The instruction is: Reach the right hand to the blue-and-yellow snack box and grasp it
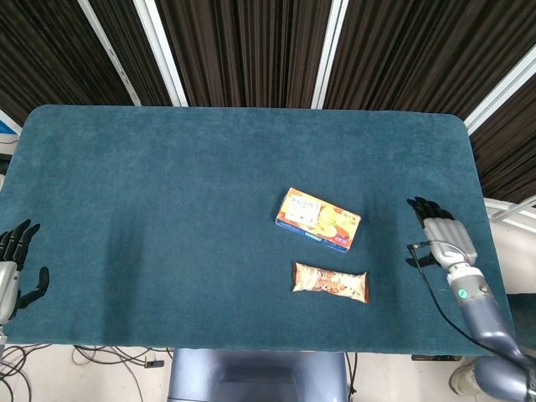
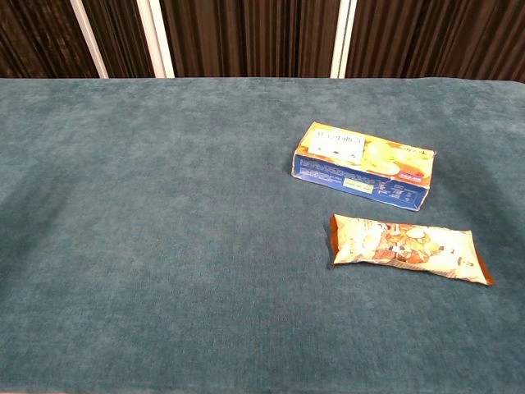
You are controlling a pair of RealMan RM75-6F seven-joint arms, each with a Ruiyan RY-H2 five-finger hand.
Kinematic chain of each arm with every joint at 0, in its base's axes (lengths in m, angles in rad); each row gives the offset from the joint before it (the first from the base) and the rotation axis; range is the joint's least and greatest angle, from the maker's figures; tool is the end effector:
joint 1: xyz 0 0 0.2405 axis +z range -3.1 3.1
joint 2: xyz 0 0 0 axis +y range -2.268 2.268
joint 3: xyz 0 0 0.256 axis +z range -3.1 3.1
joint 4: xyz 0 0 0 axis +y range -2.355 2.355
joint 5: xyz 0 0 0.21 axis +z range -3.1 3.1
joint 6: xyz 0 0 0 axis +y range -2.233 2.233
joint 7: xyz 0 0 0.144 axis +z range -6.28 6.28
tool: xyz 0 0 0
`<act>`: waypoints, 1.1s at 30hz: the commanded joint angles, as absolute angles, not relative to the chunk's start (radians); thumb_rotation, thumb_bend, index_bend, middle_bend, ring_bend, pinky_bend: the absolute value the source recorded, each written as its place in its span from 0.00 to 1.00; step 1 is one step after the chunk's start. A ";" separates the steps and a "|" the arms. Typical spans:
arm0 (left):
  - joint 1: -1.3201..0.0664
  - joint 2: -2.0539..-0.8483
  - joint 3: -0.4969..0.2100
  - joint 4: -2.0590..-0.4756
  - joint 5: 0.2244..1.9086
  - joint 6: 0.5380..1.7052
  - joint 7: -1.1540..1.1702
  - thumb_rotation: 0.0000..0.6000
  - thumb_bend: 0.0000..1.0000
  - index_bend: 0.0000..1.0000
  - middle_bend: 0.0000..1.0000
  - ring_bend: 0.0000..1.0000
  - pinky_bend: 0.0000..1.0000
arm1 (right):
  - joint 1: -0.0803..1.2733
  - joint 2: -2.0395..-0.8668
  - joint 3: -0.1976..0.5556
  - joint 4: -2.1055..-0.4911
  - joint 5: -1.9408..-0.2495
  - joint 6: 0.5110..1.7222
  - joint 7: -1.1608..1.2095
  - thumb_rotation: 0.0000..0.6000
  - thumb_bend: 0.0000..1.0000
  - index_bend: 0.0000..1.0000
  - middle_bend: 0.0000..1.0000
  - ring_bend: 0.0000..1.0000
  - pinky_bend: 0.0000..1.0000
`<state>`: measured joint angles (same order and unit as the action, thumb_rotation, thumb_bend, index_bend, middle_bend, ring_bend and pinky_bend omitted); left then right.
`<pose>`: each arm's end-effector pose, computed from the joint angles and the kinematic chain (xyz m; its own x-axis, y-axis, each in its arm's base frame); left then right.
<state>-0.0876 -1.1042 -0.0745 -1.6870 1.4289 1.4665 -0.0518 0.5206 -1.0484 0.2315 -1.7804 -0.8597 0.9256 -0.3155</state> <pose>-0.3048 0.1856 0.1613 0.2819 -0.0022 0.9595 0.9583 0.0502 -0.2814 -0.2443 -0.3188 0.1335 0.3699 -0.3122 0.8750 -0.9168 0.0296 0.3982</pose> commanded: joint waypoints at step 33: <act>-0.087 -1.091 -0.084 -1.700 1.397 1.454 -0.064 1.00 0.53 0.03 0.00 0.01 0.01 | 1.052 -1.469 0.268 -1.617 -0.030 1.098 -0.690 1.00 0.00 0.00 0.00 0.00 0.13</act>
<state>-0.0873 -1.0910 -0.0845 -1.6997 1.3970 1.4543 -0.0643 1.0452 -1.4568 0.2697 -1.6287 -0.0247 1.0896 -0.6818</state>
